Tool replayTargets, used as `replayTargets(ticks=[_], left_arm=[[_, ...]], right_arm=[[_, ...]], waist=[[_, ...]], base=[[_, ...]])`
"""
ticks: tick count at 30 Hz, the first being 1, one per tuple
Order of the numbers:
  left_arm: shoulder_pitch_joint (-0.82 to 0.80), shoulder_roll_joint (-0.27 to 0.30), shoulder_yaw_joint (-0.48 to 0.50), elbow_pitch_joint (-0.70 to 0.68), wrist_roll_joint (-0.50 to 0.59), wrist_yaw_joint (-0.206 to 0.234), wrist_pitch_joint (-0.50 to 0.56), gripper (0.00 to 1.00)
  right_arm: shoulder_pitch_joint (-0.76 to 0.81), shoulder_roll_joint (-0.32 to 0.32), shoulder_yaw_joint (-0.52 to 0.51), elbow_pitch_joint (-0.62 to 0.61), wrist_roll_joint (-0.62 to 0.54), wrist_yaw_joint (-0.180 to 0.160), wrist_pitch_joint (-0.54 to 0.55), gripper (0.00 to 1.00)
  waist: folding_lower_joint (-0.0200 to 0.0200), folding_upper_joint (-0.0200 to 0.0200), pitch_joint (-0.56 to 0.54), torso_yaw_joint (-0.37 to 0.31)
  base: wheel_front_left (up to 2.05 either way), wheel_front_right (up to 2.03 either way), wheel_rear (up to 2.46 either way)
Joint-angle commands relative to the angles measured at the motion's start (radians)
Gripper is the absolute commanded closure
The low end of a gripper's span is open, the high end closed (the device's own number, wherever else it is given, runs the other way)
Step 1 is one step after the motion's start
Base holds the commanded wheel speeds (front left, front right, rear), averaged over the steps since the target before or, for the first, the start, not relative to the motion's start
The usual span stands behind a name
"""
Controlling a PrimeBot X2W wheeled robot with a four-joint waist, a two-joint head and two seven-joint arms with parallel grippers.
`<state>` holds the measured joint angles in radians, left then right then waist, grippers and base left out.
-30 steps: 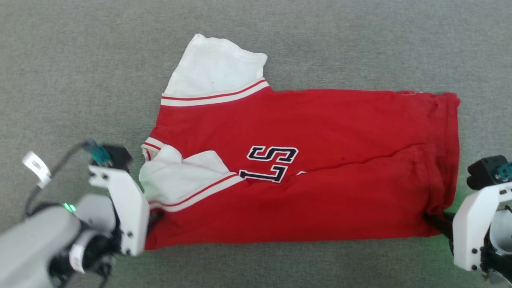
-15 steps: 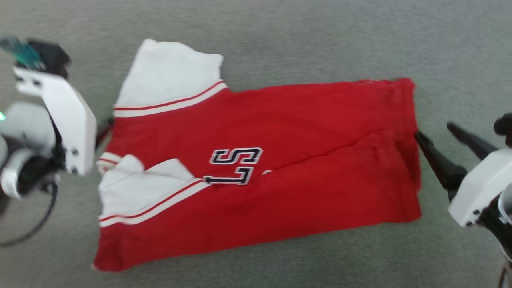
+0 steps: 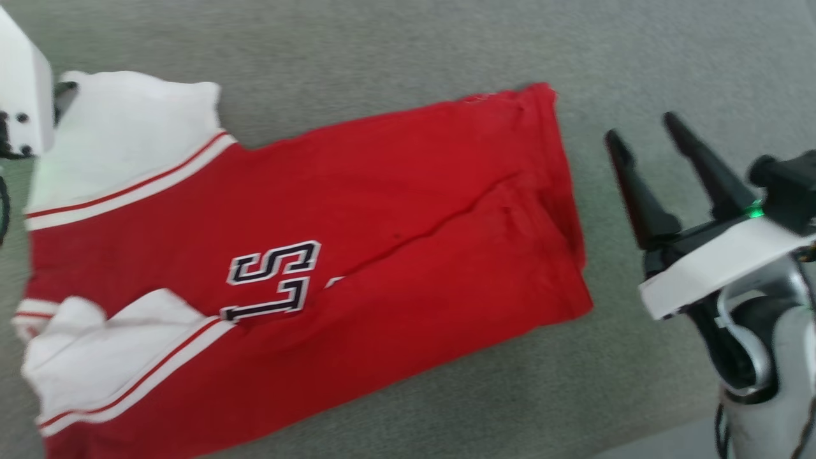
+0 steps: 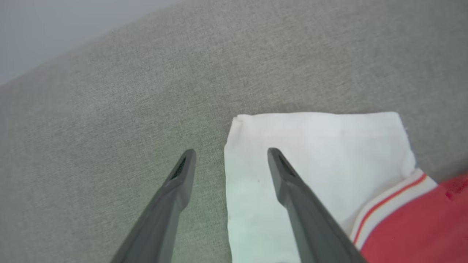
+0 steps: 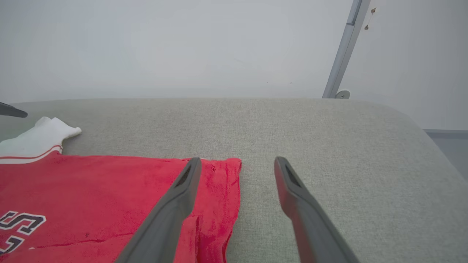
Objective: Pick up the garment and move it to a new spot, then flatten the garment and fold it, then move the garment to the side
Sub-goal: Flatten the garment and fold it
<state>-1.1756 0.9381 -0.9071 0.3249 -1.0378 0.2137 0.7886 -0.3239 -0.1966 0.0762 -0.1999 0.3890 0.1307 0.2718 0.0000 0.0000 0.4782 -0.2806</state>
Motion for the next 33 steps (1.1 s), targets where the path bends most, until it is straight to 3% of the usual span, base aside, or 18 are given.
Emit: replayTargets(ticks=[1,7,10,11,12,18,26,33], left_arm=[[-0.024,-0.017,-0.003,0.050,0.005,-0.016,0.010,0.00],[-0.055,-0.047,-0.025,0.175,0.014,-0.043,0.053,0.00],[-0.047,-0.066,-0.051,0.253,0.024,-0.032,0.093,0.00],[-0.039,-0.074,-0.062,0.276,0.017,-0.030,0.120,0.08],[-0.033,-0.085,-0.064,0.295,-0.001,-0.031,0.144,1.00],[-0.057,-0.155,-0.071,0.321,-0.026,-0.012,0.212,1.00],[-0.116,-0.248,-0.079,0.308,-0.005,-0.040,0.172,1.00],[-0.137,-0.300,-0.086,0.315,0.005,-0.069,0.139,1.00]], right_arm=[[-0.014,0.011,0.015,0.024,0.008,0.000,-0.016,0.00],[-0.033,0.011,0.040,0.064,0.026,0.000,-0.016,0.00],[-0.052,0.005,0.050,0.082,0.045,0.000,0.012,0.00],[-0.062,0.000,0.058,0.089,0.050,0.000,0.025,0.00],[-0.075,-0.002,0.064,0.096,0.058,0.000,0.039,0.00],[-0.191,-0.032,0.096,0.185,0.094,0.000,0.156,0.00],[-0.379,-0.094,0.165,0.383,0.128,0.000,0.320,0.00],[-0.471,-0.140,0.289,0.543,0.186,0.000,0.505,0.00]], waist=[[0.0000,0.0000,0.037,-0.048],[0.0000,0.0000,0.063,-0.069],[0.0000,0.0000,0.078,-0.069],[0.0000,0.0000,0.081,-0.067],[0.0000,0.0000,0.085,-0.064],[0.0000,0.0000,0.105,-0.019],[0.0000,0.0000,0.121,0.076],[0.0000,0.0000,0.120,0.133]], base=[[0.00,0.00,0.00],[0.00,0.00,0.00],[0.00,0.00,0.00],[0.00,0.00,0.00],[0.00,0.00,0.00],[0.00,0.00,0.00],[0.00,0.00,0.00],[0.00,0.00,0.00]])
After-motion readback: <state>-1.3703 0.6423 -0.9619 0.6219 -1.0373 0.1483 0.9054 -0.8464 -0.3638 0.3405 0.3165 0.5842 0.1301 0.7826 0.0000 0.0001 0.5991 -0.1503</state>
